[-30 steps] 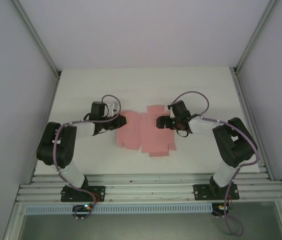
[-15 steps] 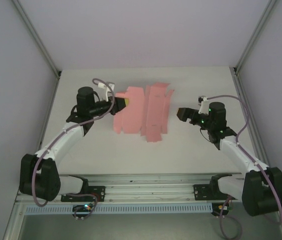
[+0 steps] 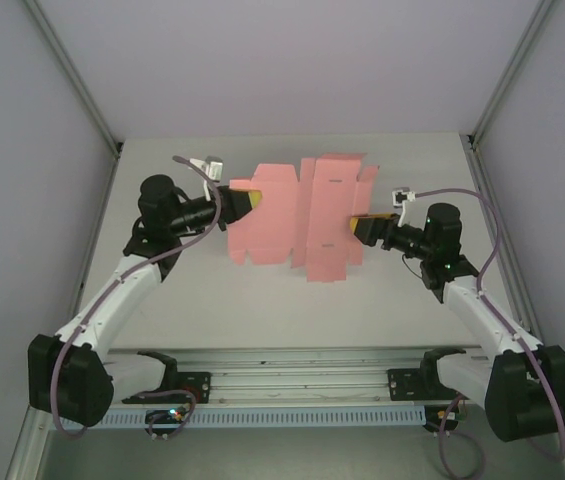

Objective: Assemble paper box

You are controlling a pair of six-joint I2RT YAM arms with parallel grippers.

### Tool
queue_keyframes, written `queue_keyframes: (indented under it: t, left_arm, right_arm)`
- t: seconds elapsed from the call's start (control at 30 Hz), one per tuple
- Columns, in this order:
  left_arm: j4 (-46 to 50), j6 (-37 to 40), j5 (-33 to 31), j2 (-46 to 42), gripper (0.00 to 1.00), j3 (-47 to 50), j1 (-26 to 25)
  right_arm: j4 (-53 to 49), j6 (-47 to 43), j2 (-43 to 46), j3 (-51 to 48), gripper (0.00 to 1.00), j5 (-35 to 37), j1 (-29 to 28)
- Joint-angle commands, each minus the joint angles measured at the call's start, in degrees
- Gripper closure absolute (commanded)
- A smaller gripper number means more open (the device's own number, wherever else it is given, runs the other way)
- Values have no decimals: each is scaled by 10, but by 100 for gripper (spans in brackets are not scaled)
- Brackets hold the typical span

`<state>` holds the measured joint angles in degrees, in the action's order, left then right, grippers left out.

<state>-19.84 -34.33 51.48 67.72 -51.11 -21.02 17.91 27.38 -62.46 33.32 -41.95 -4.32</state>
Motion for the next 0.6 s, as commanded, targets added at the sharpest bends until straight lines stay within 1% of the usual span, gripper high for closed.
queue_keyframes:
  t: [0.0,0.03,0.1,0.17,0.27,0.3,0.33,0.4,0.47,0.57]
  left_arm:
    - [-27,-12,18,-18,100,-25,-5]
    - [-27,-11,19,-21,100,-25,-4]
    - [-19,-6,13,-24,100,-25,-4]
    - [1,9,-4,-28,100,-23,-4]
    - [29,30,-37,-37,100,-16,-4]
    - [33,31,-45,-38,100,-14,-4]
    - [39,32,-54,-37,100,-13,-4]
    - [67,37,-80,-33,100,-18,-5]
    - [89,48,-117,-27,100,-21,-8]
    - [123,55,-195,-15,100,-24,-15]
  right_arm:
    - [32,0,-18,14,25,-34,3]
    - [33,0,-23,17,27,-35,4]
    - [31,6,-30,25,42,-35,6]
    - [42,5,-31,25,66,-46,7]
    - [47,-5,-24,25,86,-64,7]
    - [45,-6,-22,26,91,-63,8]
    - [43,-8,-20,27,99,-63,7]
    - [21,-18,-16,36,100,-56,4]
    - [-17,-53,-4,46,100,-30,-9]
    - [-113,-131,15,76,100,60,-51]
